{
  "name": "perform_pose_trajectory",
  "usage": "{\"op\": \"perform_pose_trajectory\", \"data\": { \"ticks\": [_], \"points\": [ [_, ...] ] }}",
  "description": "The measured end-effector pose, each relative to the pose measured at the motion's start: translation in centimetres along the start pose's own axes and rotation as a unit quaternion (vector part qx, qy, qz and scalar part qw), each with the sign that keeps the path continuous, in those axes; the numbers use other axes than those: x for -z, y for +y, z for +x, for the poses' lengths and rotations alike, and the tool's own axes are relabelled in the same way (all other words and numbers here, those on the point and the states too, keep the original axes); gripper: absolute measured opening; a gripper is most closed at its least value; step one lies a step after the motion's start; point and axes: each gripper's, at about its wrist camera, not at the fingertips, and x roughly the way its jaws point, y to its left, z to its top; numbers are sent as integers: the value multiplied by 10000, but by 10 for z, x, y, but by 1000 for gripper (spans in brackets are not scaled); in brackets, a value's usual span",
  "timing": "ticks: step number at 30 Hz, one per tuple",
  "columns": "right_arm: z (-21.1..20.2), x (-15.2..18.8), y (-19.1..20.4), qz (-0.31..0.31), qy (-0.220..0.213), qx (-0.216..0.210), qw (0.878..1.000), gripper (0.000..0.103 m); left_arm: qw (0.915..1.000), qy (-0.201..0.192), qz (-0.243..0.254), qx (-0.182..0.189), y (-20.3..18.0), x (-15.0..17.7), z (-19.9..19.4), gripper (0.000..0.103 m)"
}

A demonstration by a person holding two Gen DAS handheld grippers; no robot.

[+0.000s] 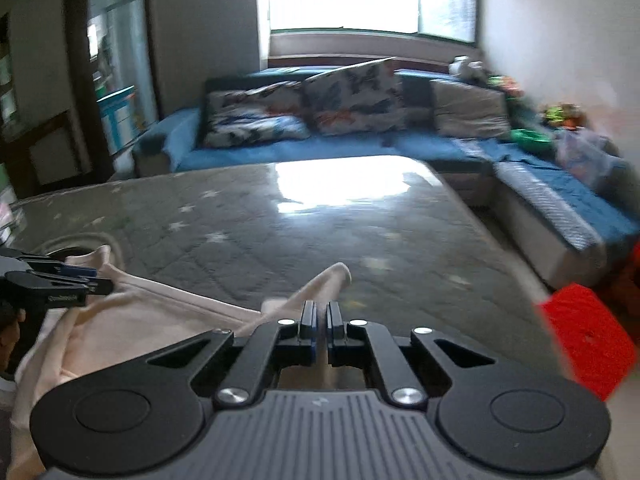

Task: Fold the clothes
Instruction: 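Grasp the sweatshirt edge with the left gripper while the right gripper grasps it too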

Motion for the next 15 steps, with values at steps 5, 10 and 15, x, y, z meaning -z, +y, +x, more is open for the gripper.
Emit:
{"op": "perform_pose_trajectory", "data": {
  "ticks": [5,10,15],
  "points": [
    [-43,32,-40,482,8,465,9978,3,10000,-17,1,16,0,0,1,25],
    [-46,40,-47,397,193,414,9982,8,9999,5,83,-113,-3,2,-4,28],
    [-17,22,-22,287,183,-76,9994,30,9997,68,-3,-249,-2,7,-16,42]
  ]
}}
